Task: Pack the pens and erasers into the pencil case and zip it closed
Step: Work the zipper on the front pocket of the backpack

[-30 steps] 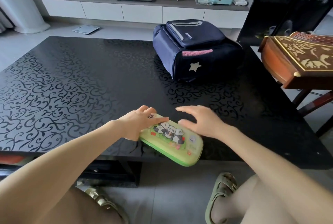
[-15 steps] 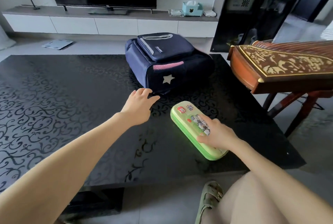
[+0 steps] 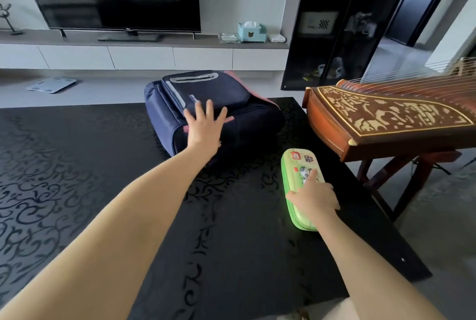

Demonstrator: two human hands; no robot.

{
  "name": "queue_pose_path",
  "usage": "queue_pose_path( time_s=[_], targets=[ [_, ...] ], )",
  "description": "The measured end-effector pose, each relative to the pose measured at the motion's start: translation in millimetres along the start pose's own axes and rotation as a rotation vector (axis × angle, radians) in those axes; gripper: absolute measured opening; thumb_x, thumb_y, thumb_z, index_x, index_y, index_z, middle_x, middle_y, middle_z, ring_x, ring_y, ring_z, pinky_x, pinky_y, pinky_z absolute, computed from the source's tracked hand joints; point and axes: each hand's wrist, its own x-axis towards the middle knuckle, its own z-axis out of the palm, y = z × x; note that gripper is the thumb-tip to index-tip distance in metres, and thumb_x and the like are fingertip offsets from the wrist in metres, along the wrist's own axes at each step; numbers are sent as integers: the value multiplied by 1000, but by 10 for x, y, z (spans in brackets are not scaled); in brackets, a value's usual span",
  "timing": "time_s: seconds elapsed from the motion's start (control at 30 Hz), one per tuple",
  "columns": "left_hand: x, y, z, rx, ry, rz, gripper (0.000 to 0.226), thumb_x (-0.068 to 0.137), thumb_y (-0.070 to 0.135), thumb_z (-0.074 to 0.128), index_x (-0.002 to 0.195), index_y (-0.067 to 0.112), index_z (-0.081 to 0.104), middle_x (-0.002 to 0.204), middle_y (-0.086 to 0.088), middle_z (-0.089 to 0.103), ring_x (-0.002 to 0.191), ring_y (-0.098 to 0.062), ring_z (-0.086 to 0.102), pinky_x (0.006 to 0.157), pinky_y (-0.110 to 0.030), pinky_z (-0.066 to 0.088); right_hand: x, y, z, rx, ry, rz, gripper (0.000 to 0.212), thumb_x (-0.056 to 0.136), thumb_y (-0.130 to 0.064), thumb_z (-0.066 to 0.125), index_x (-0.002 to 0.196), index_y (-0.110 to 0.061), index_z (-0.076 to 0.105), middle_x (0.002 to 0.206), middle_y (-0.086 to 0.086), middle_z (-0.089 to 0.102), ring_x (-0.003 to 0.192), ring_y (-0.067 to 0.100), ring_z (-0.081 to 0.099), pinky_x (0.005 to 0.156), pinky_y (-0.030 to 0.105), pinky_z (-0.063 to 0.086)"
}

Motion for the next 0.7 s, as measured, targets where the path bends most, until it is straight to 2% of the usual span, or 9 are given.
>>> queue_pose_path(
  time_s=[0.1,0.17,0.27,0.37,0.47,0.53,0.57,0.63,0.7],
  targets=[
    [26,-165,89,26,9,-22,104,76,28,70,146,21,-7,135,-15,40,116,-34,44,93,-47,37,30,-8,-9,-31,10,-20,100,77,-57,58,148,-19,-3,144,33,24,121,47,43,96,59,41],
    [-7,-270,97,2,7,4,86,76,11,67,143,10,14,121,-13,51,102,-31,54,86,-41,40,52,2,-13,-18,-1,-26,100,77,-57,58,148,-21,-2,143,33,26,120,46,44,96,59,41],
    [-165,-545,145,-93,17,32,37,74,-4,59,109,4,49,105,-14,58,90,-34,58,68,-37,37,32,28,-20,1,-3,-31,98,77,-58,57,148,-22,-1,139,30,31,117,45,46,95,58,43],
    [-513,-1070,221,-176,-10,22,32,66,-8,62,95,3,56,93,-16,60,82,-36,60,58,-38,38,16,42,-32,40,-14,-39,98,77,-59,57,148,-24,-2,138,28,32,116,43,47,94,55,45],
    [-950,-1703,314,-135,-63,-70,33,60,-6,71,89,3,61,84,-17,66,79,-36,65,74,-44,46,-25,43,-69,57,-42,-46,97,77,-60,57,148,-25,1,138,28,32,115,43,47,95,54,44],
    [-1181,-2082,376,-79,-67,-263,34,72,0,64,104,10,63,101,-13,68,96,-33,62,99,-50,31,-63,15,-90,-6,-41,-32,93,79,-57,56,148,-21,4,142,29,28,121,44,42,101,56,38],
    [-1266,-2209,374,-90,-79,-393,39,76,4,61,114,15,61,112,-13,64,102,-33,59,103,-53,27,-123,-25,-99,-79,-15,-41,88,81,-54,55,148,-18,10,143,28,28,125,43,38,104,56,33],
    [-1384,-2281,277,-308,-104,-641,40,82,9,53,122,16,56,125,-24,52,107,-42,54,99,-55,36,-307,-175,-70,-195,130,-168,66,85,-44,53,140,-15,34,138,21,39,124,38,40,104,52,33],
    [-1414,-2118,118,-606,-70,-772,36,91,19,43,124,8,53,131,-32,44,119,-46,44,100,-49,36,-509,-415,-1,-94,223,-366,48,89,-36,50,132,-15,45,128,14,50,116,34,48,96,43,39]
  ],
)
